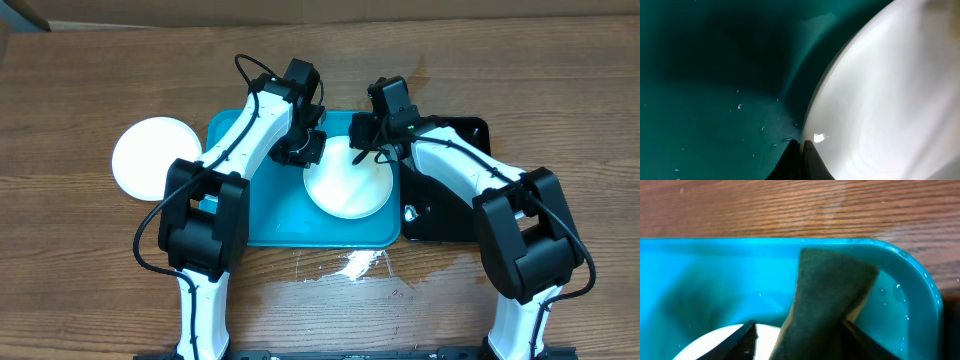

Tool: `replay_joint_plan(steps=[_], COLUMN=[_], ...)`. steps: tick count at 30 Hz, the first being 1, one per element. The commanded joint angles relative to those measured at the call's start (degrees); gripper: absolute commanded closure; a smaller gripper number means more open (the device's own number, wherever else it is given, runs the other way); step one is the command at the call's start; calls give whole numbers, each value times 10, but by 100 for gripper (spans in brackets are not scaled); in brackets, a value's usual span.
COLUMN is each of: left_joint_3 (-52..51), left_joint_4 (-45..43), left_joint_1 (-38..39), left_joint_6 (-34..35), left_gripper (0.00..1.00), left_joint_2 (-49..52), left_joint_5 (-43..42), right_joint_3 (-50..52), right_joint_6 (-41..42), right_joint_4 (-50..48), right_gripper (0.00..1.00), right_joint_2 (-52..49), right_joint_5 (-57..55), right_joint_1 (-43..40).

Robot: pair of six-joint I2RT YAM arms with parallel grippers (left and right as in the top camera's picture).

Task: Clean dirty plates on tray and stack at the side

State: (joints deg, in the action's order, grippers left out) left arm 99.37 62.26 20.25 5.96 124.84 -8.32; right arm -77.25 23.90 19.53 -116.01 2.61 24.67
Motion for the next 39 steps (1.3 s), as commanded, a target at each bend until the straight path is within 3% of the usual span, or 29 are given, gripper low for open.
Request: replay_joint_plan(steps=[1,7,11,14,18,19,20,21,23,26,28,33,37,39], left_joint_3=[-2,-2,-2,-2,-2,-2,-2,-2,-2,-2,-2,-2,-2,-2], left_joint_4=[1,0,0,0,0,0,0,0,-1,-2,-2,-2,-5,-7], left_joint_1=[-1,-2,-2,-3,-4,-4,-4,-4,-4,-4,-4,-4,-4,-4], left_joint_6=[-8,-8,-8,-8,-8,-8,-8,-8,-8,-7,-7,-7,-7,-7], left_gripper=[96,96,96,96,96,96,96,96,96,96,96,96,96,96], left_joint_2=[5,5,5,5,5,5,5,5,5,5,5,5,5,5], left_joint_5=[0,9,15,15,15,15,15,15,15,15,15,15,15,15], right_joint_3=[-16,-34,-63,-73,-73,-73,-73,-73,-73,-73,-73,-73,-73,-73], right_joint_6=[1,1,1,1,3,8,14,15,16,16,16,16,16,16], right_joint_4=[0,17,64,103,157,165,167,165,146,117,101,92,83,81], right_gripper=[56,75,80,95,96,95,73,44,26,23,16,16,21,33], right_joint_2=[-3,7,30,49,71,71,71,71,66,56,44,8,-25,-31], right_joint_5=[-15,-15,-15,-14,1,0,0,0,-2,-2,-5,-44,-42,-40], right_joint_1=[5,5,5,5,5,5,5,5,3,3,4,5,5,5])
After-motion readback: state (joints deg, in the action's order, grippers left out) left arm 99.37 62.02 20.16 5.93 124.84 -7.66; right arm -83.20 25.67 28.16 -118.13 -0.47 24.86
